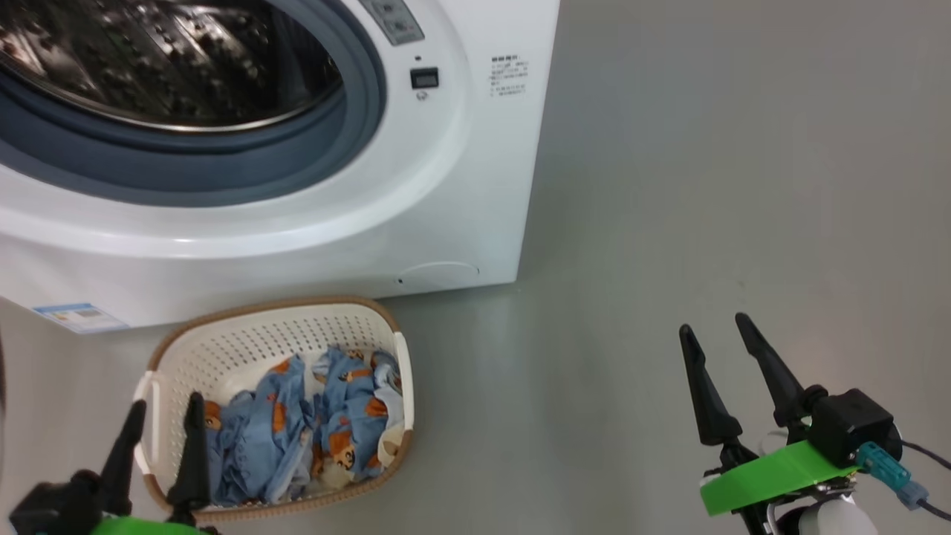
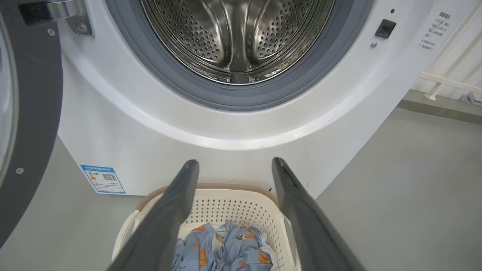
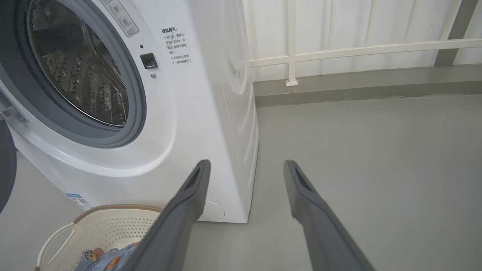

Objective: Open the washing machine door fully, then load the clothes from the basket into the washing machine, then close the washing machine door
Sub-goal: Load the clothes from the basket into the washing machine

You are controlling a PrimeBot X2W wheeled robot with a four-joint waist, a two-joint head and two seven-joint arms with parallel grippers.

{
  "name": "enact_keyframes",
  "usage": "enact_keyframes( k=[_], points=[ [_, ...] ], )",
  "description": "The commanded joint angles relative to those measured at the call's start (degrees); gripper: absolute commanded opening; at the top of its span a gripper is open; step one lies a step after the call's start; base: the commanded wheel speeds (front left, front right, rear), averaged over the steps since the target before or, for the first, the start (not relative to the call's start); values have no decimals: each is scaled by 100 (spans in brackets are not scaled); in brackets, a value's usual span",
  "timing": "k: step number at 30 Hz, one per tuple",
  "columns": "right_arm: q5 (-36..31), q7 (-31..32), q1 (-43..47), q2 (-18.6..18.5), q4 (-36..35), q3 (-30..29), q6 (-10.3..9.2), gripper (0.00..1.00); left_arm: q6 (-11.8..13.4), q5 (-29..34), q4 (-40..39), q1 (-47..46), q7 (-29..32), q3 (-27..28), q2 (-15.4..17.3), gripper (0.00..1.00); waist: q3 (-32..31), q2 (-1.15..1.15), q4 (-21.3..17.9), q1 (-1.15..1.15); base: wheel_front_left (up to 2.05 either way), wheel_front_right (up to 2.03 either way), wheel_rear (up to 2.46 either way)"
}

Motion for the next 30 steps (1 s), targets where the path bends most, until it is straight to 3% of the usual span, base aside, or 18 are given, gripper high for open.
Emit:
enact_keyframes(
  k=[1, 19, 30],
  points=[
    [37, -69, -161, -8, -156, 168, 51, 100, 32, -60, -53, -223, -29, 168, 172, 100, 344, 0, -151, 0, 0, 0, 0],
    [63, -69, -646, -8, -447, 257, 51, 100, 32, -945, 1655, -1807, -29, -534, 912, 100, 2234, 0, -425, 0, 0, 0, 0],
    [128, -69, -851, -8, -700, 362, 51, 100, 32, -1636, 2886, -2843, -27, -1509, 1654, 100, 3313, 0, -688, 0, 0, 0, 0]
  ],
)
